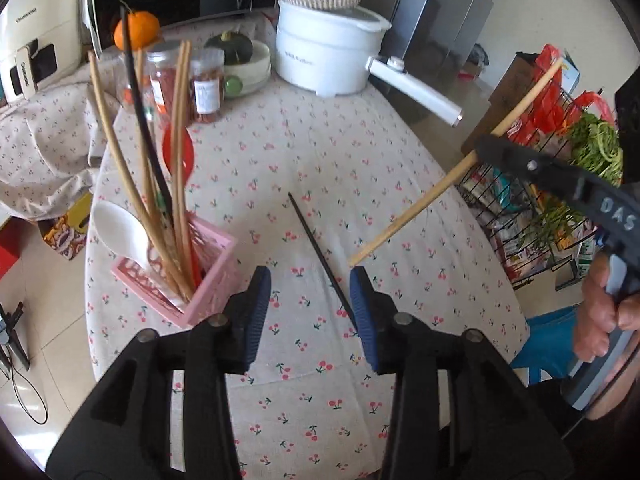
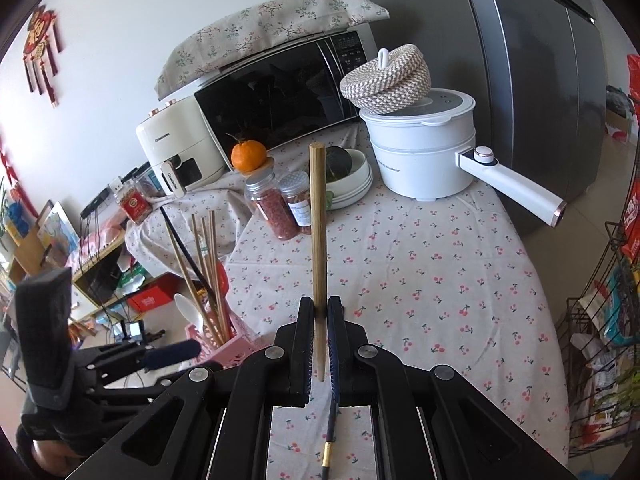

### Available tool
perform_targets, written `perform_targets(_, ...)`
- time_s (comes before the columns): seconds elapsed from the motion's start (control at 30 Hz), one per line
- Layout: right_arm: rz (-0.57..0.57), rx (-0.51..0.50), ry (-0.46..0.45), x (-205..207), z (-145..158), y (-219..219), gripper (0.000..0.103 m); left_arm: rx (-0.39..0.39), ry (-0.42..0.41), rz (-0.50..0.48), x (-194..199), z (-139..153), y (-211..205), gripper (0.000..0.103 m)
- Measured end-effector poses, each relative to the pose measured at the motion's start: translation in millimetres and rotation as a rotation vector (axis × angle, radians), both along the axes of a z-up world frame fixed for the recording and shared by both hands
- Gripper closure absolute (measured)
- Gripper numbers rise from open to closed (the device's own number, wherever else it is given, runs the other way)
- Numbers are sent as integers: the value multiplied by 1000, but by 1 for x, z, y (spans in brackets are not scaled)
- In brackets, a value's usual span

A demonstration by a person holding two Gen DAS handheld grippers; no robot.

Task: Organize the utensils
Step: 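Close the left tool on the gold-tipped black chopstick and lift it while the right tool holds the wooden one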

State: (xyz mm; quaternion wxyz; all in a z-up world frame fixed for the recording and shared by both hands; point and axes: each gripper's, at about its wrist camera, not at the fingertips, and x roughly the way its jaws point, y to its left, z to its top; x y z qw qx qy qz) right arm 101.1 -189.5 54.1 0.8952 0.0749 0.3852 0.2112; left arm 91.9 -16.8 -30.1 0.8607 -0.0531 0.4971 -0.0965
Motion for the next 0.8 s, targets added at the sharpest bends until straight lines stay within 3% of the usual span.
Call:
perform_targets(0.13, -27, -14, 7, 2, -3, -17, 96, -10, 115, 22, 18, -39, -19, 60)
perform_targets(0.3, -62, -40, 17, 5, -8, -40, 96, -41, 201, 71, 48, -72, -39, 61)
perform_targets(0.53, -92, -31, 53, 12, -18, -60, 96, 7, 292, 152, 74, -107, -51, 82)
perform_targets(0.7, -82, -36, 58, 14, -21, -62, 96, 28, 288, 152, 73, -108, -52, 94)
perform_targets(0.8, -80, -38, 64, 16, -23, -60, 96, 23, 275, 143, 72, -105, -47, 95)
